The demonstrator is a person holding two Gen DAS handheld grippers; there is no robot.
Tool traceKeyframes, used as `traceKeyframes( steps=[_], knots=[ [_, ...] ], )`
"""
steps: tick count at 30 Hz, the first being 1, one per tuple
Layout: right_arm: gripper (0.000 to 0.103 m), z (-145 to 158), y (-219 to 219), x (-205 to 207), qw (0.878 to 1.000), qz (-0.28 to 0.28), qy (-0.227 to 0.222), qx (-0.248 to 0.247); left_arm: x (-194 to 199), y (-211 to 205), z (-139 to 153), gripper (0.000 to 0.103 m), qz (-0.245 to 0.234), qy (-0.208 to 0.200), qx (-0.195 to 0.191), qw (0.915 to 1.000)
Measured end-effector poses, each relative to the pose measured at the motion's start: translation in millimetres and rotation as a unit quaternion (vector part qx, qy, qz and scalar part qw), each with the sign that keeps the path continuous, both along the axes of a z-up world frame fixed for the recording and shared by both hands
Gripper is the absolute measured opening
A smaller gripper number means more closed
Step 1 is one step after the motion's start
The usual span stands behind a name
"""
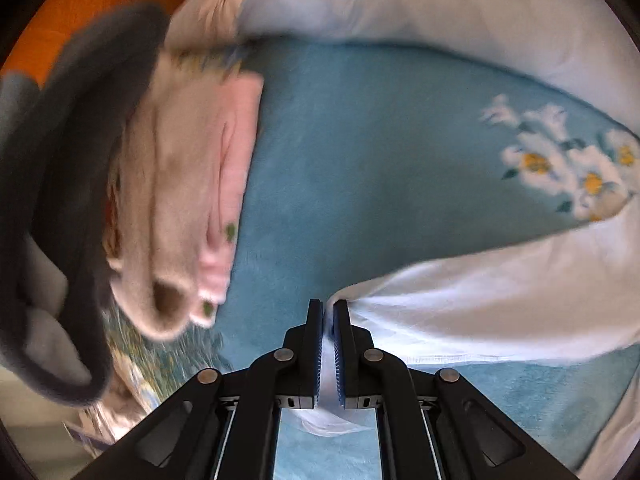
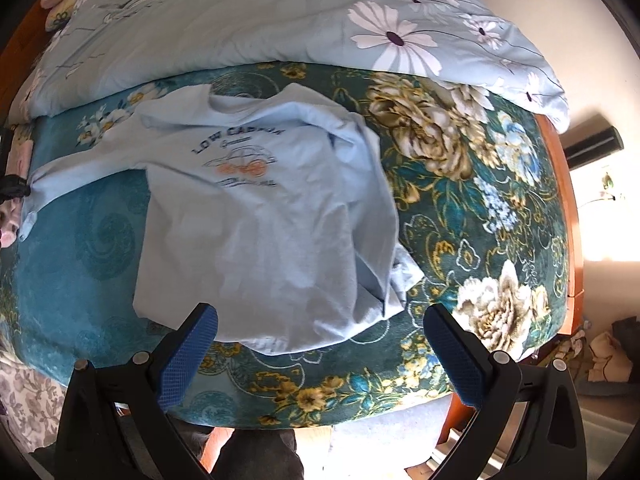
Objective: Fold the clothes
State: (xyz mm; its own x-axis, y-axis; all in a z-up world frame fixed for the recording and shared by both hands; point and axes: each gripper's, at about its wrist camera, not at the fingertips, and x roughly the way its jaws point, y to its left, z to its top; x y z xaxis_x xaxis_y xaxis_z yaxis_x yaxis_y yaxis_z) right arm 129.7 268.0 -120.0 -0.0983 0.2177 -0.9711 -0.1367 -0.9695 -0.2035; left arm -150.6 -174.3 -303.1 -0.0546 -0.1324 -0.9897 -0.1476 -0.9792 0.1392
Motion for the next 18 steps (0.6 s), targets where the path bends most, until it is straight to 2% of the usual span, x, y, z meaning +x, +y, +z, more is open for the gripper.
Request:
traceKeyframes(
  steps=[1, 3, 7, 9, 12, 14, 16, 18],
  knots=[
    [0.103, 1, 3, 0, 1.000, -0.004, 0.002, 0.001, 1, -5, -1, 0.006, 0.015, -0.009, 0.021, 0.9996],
    [0.103, 3, 9, 0, 1.000, -0.014, 0.005, 0.000, 6, -10, 4, 0.006, 0.025, -0.001, 0.058, 0.9980],
    [0.103, 1, 22, 0, 0.999, -0.038, 0.008, -0.010, 33, -9, 20, 0.010, 0.025, -0.002, 0.130, 0.9912],
    [0.103, -1, 32, 1, 0.999, -0.049, 0.007, -0.013, 59, 1, 26, 0.010, 0.019, -0.022, 0.184, 0.9825],
    [0.103, -6, 52, 4, 0.997, -0.075, 0.002, -0.017, 101, 25, 28, 0.021, -0.005, -0.063, 0.244, 0.9678],
    [0.103, -11, 70, 7, 0.995, -0.099, -0.001, -0.019, 132, 49, 23, 0.030, -0.032, -0.097, 0.258, 0.9607],
    [0.103, -20, 94, 11, 0.990, -0.136, -0.008, -0.033, 164, 74, 17, 0.031, -0.056, -0.135, 0.253, 0.9563],
    [0.103, -29, 115, 14, 0.984, -0.171, -0.015, -0.052, 188, 91, 19, 0.031, -0.079, -0.154, 0.253, 0.9517]
  ],
)
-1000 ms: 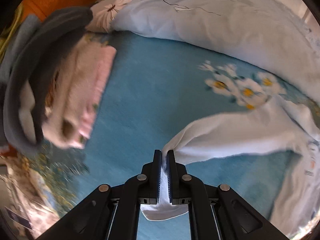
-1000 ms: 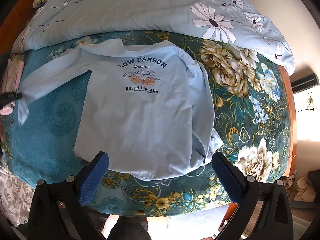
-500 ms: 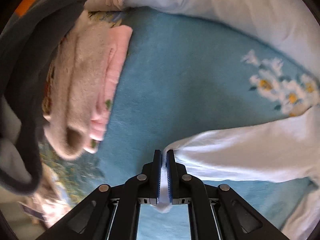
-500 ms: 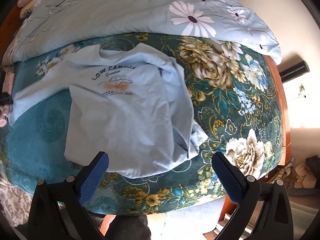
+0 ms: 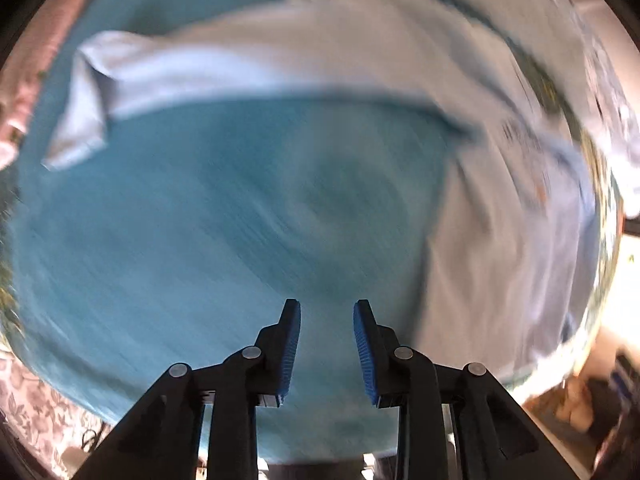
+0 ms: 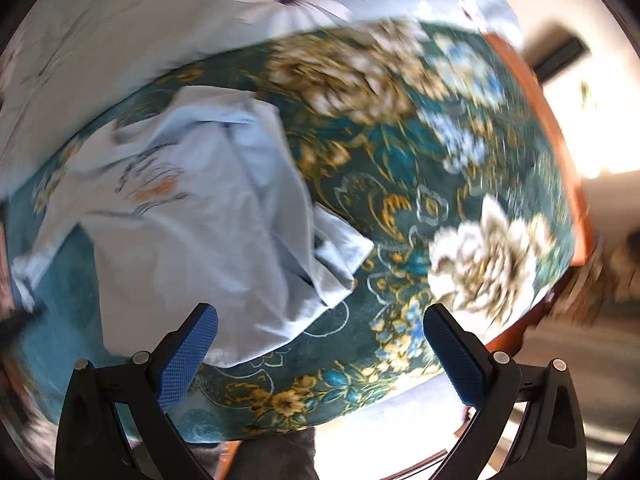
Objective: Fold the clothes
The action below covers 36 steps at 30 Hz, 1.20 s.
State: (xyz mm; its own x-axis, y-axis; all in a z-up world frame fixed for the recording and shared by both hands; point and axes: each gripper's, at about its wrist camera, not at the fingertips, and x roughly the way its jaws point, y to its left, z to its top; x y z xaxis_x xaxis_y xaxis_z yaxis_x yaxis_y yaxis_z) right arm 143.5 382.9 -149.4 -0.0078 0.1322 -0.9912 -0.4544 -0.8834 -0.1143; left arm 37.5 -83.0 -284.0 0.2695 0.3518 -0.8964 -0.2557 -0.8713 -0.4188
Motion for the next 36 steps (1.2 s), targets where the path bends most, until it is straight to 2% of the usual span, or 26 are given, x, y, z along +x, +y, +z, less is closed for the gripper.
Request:
traceKeyframes(
  steps=[2, 4, 5, 9, 12, 16, 18, 19, 21, 23, 25, 28, 34, 36],
  knots=[
    [0.103, -12, 17, 1, 0.999, -0.031, -0.005, -0.019, 22, 17, 5, 0.031, -0.034, -0.009, 0.003, 0.9994],
    [0.103, -25, 29, 1, 0.998, -0.049, -0.011, -0.037, 35, 29, 14, 0.031, -0.121, -0.001, 0.009, 0.9926],
    [0.103, -31, 33, 0, 0.997, -0.056, -0.014, -0.045, 41, 34, 19, 0.032, -0.142, 0.007, 0.005, 0.9899],
    [0.102, -58, 38, -11, 0.996, -0.035, -0.018, -0.076, 45, 44, 33, 0.035, -0.179, 0.031, -0.017, 0.9832],
    [0.094, -75, 43, -21, 0.994, -0.021, -0.013, -0.104, 39, 47, 39, 0.036, -0.166, 0.036, -0.038, 0.9847],
    [0.063, -93, 55, -34, 0.987, -0.029, 0.000, -0.156, 35, 46, 48, 0.036, -0.130, 0.034, -0.054, 0.9895],
    [0.054, -101, 60, -40, 0.983, -0.027, 0.006, -0.179, 41, 45, 53, 0.036, -0.113, 0.035, -0.059, 0.9913],
    [0.044, -104, 62, -43, 0.981, -0.024, 0.009, -0.190, 44, 48, 56, 0.036, -0.110, 0.035, -0.060, 0.9915],
    [0.035, -110, 63, -47, 0.978, -0.014, 0.008, -0.206, 48, 52, 60, 0.037, -0.107, 0.035, -0.062, 0.9917],
    [0.017, -113, 63, -51, 0.975, -0.005, 0.008, -0.223, 51, 59, 68, 0.038, -0.105, 0.036, -0.066, 0.9916],
    [0.010, -111, 63, -55, 0.973, 0.014, 0.009, -0.229, 57, 63, 74, 0.039, -0.102, 0.034, -0.070, 0.9918],
    [0.007, -102, 74, -67, 0.977, 0.045, 0.017, -0.210, 66, 67, 85, 0.039, -0.097, 0.035, -0.075, 0.9918],
    [0.004, -81, 140, -110, 0.986, 0.052, 0.045, -0.152, 77, 66, 79, 0.042, -0.086, 0.029, -0.098, 0.9910],
    [0.004, -76, 159, -123, 0.985, 0.045, 0.049, -0.160, 79, 64, 78, 0.043, -0.078, 0.025, -0.104, 0.9912]
  ],
)
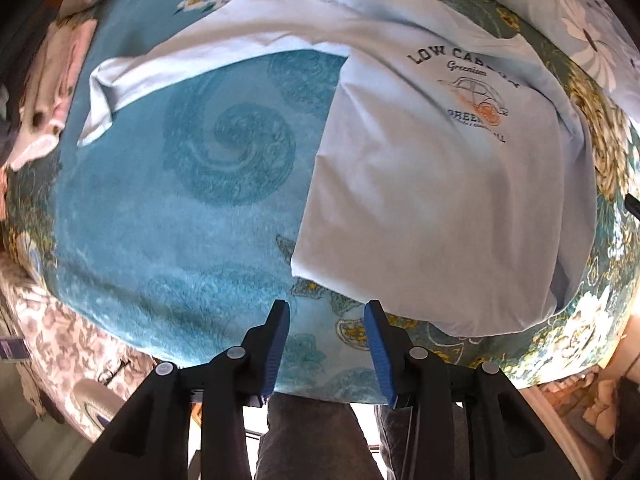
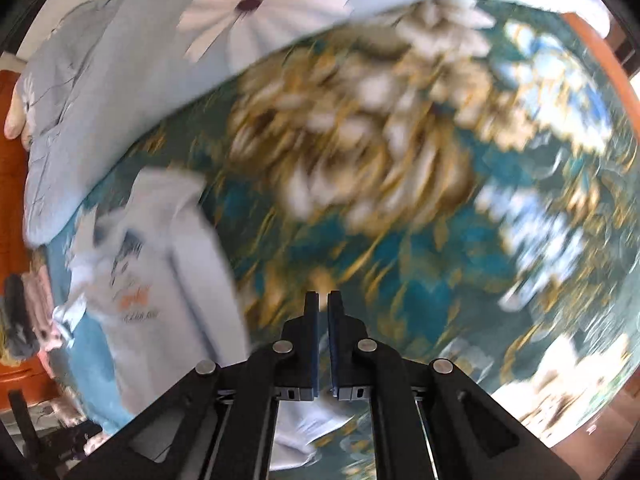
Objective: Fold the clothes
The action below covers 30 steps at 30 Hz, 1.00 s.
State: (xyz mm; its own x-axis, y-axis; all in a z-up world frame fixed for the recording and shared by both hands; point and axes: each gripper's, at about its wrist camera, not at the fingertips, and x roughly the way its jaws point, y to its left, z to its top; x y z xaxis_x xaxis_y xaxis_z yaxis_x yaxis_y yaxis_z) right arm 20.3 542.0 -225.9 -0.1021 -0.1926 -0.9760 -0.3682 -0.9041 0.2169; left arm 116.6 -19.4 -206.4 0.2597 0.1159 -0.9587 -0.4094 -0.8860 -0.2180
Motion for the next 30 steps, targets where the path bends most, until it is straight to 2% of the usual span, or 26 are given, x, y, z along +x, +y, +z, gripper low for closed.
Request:
traceKeyframes(
  steps=[2, 4, 6, 8, 11, 14, 15, 16, 17, 20, 23, 26, 30],
  knots=[
    [0.005, 0, 12, -8, 0.998, -0.017, -0.003, -0.060, 2, -1, 1, 0.043, 0.005, -0.001, -0.005, 1.0000],
    [0.009, 1, 4, -4, 0.997, -0.008, 0.002, -0.077, 3, -1, 0, 0.043, 0.009, -0.003, -0.010, 0.9999],
    [0.022, -4, -12, 6, 0.995, 0.000, 0.002, -0.098, 3, 0, 0, 0.044, 0.010, -0.003, -0.013, 0.9999],
    [0.055, -14, -26, 18, 0.991, -0.001, -0.004, -0.131, 3, 2, 1, 0.047, 0.008, -0.003, -0.016, 0.9998],
    [0.056, -31, -51, 34, 0.988, 0.013, -0.025, -0.150, 4, 6, 4, 0.049, 0.000, -0.003, -0.019, 0.9998],
    [0.056, -52, -72, 48, 0.988, 0.025, -0.063, -0.141, 7, 12, 7, 0.051, -0.012, -0.002, -0.020, 0.9997],
    [0.055, -59, -76, 52, 0.987, 0.022, -0.075, -0.142, 8, 13, 7, 0.052, -0.015, -0.002, -0.021, 0.9997],
    [0.046, -64, -78, 55, 0.985, 0.009, -0.083, -0.154, 8, 15, 7, 0.052, -0.018, -0.002, -0.022, 0.9996],
    [0.032, -70, -79, 58, 0.982, -0.004, -0.091, -0.166, 9, 16, 7, 0.053, -0.020, -0.002, -0.024, 0.9995],
    [0.011, -71, -83, 56, 0.980, -0.013, -0.092, -0.179, 10, 20, 5, 0.053, -0.021, -0.008, -0.028, 0.9994],
    [0.006, -61, -85, 44, 0.984, 0.012, -0.076, -0.162, 10, 23, 5, 0.054, -0.023, -0.010, -0.029, 0.9993],
    [0.002, -46, -75, 22, 0.992, 0.051, -0.056, -0.097, 9, 26, 4, 0.054, -0.022, -0.012, -0.030, 0.9992],
    [0.000, -34, -42, -8, 0.997, 0.063, -0.041, -0.030, 7, 27, 4, 0.054, -0.020, -0.013, -0.030, 0.9993]
  ],
)
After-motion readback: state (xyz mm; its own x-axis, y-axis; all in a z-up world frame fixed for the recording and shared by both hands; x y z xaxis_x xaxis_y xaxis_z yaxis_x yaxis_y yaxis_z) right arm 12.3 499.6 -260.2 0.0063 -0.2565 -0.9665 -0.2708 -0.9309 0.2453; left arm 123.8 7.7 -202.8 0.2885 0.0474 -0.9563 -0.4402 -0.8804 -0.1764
